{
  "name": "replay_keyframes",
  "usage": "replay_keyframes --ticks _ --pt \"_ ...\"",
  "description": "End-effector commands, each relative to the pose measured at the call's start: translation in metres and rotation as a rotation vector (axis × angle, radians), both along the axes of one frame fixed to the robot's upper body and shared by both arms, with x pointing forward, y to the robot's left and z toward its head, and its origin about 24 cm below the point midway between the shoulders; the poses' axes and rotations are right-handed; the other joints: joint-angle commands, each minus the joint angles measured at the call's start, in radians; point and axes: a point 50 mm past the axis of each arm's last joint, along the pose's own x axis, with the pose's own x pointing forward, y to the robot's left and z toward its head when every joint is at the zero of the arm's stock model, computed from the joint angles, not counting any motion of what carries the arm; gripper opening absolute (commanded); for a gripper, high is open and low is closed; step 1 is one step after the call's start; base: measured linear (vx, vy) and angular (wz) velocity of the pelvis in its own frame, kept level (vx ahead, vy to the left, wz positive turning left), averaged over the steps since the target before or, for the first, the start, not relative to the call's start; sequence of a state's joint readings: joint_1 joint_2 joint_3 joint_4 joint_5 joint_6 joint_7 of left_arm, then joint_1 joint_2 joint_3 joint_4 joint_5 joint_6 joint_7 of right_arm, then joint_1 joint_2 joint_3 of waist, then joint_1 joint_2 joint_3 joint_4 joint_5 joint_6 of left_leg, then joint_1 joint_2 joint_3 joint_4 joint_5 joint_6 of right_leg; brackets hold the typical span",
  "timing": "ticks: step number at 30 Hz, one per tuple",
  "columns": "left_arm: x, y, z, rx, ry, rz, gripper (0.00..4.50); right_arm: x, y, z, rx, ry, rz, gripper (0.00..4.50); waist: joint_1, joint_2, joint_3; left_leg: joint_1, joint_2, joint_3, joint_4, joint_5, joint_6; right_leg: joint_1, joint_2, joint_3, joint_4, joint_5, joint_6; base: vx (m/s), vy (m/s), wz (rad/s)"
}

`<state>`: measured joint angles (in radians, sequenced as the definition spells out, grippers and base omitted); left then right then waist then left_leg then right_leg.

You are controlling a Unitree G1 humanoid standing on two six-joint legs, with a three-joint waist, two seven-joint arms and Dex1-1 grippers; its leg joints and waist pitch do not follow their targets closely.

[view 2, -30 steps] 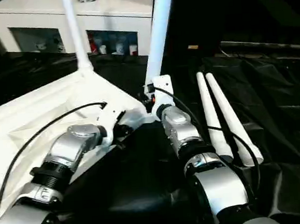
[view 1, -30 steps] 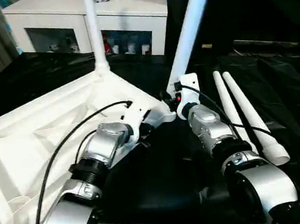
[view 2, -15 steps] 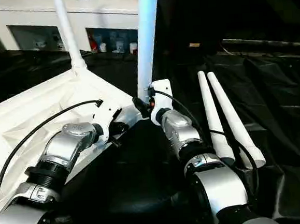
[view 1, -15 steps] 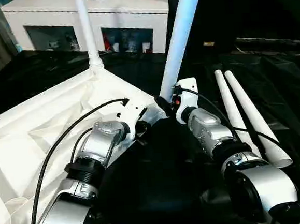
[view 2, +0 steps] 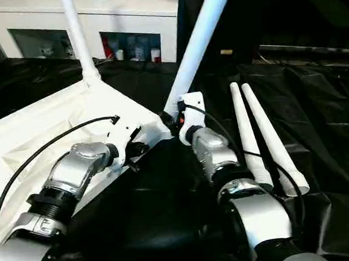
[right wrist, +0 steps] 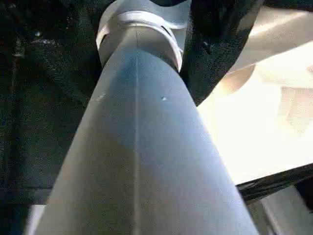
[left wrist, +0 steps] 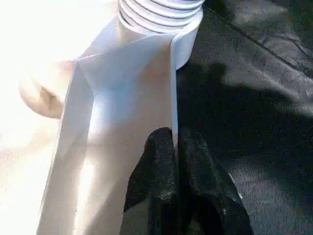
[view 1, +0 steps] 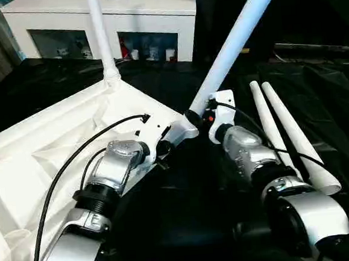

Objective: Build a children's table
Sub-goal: Insert table leg to table base

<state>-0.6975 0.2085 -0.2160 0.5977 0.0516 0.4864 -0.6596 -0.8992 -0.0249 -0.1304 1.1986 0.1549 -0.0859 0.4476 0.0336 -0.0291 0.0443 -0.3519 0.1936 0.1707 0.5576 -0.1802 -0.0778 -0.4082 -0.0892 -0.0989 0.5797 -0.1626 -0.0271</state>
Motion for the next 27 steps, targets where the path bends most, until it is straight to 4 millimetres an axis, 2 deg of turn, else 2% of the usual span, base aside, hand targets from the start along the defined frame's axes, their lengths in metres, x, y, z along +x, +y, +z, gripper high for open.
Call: replay_keyframes --ticks 1,2,3,7,10,12,16,23,27 --pt "0.0 -0.009 0.014 -0.017 -0.084 -0.103 0.0 -0.01 0.007 -0.017 -0.02 0.081 0.112 2.0 0.009 0.004 -0.063 -0.005 0.035 -0.001 -0.05 -0.156 0.086 0.065 -0.061 0.051 -0.05 -0.158 -0.249 0.0 0.0 0.0" --pt "-0.002 -0.008 0.014 -0.014 -0.07 -0.122 0.0 -0.01 0.002 -0.016 -0.034 0.076 0.146 2.0 0.009 0.005 -0.064 -0.004 0.036 -0.001 -0.049 -0.148 0.089 0.065 -0.062 0.051 -0.046 -0.143 -0.254 0.0 0.0 0.0" --pt "-0.004 -0.007 0.013 -0.011 -0.07 -0.141 0.0 -0.011 -0.002 -0.016 -0.042 0.074 0.165 2.0 0.008 0.001 -0.064 -0.005 0.036 0.0 -0.048 -0.144 0.092 0.065 -0.061 0.051 -0.046 -0.137 -0.257 0.0 0.0 0.0" --pt "-0.011 -0.001 0.013 0.01 -0.071 -0.251 0.0 -0.013 -0.023 -0.012 -0.082 0.059 0.295 1.98 0.014 0.003 -0.065 -0.001 0.037 0.0 -0.046 -0.145 0.101 0.065 -0.061 0.051 -0.043 -0.132 -0.262 0.0 0.0 0.0" --pt "-0.013 0.002 0.012 0.02 -0.066 -0.288 0.0 -0.015 -0.031 -0.01 -0.087 0.054 0.343 1.98 0.015 0.002 -0.064 -0.001 0.038 0.002 -0.045 -0.14 0.112 0.064 -0.06 0.053 -0.039 -0.096 -0.281 0.0 0.0 0.0" --pt "-0.019 0.007 0.013 0.033 -0.057 -0.364 0.0 -0.018 -0.043 -0.004 -0.086 0.041 0.416 1.97 0.019 0.003 -0.062 0.0 0.039 0.001 -0.046 -0.161 0.105 0.066 -0.06 0.052 -0.042 -0.13 -0.272 0.0 0.0 0.0" --pt "-0.031 0.009 0.017 0.029 -0.053 -0.516 0.0 -0.026 -0.053 0.0 -0.103 0.035 0.538 1.96 0.033 0.006 -0.061 -0.001 0.044 0.002 -0.046 -0.161 0.087 0.065 -0.058 0.051 -0.039 -0.135 -0.264 0.0 0.0 0.0" --pt "-0.034 0.012 0.019 0.043 -0.074 -0.573 0.0 -0.037 -0.058 0.003 -0.138 0.04 0.64 1.96 0.052 0.005 -0.06 0.005 0.043 0.005 -0.047 -0.176 0.058 0.059 -0.057 0.053 -0.045 -0.179 -0.233 0.0 0.0 0.0" --pt "-0.032 0.011 0.021 0.033 -0.12 -0.579 0.0 -0.038 -0.058 0.005 -0.125 0.029 0.623 1.95 0.055 0.004 -0.06 0.005 0.04 0.004 -0.048 -0.189 0.042 0.059 -0.057 0.053 -0.048 -0.208 -0.219 0.0 0.0 0.0"
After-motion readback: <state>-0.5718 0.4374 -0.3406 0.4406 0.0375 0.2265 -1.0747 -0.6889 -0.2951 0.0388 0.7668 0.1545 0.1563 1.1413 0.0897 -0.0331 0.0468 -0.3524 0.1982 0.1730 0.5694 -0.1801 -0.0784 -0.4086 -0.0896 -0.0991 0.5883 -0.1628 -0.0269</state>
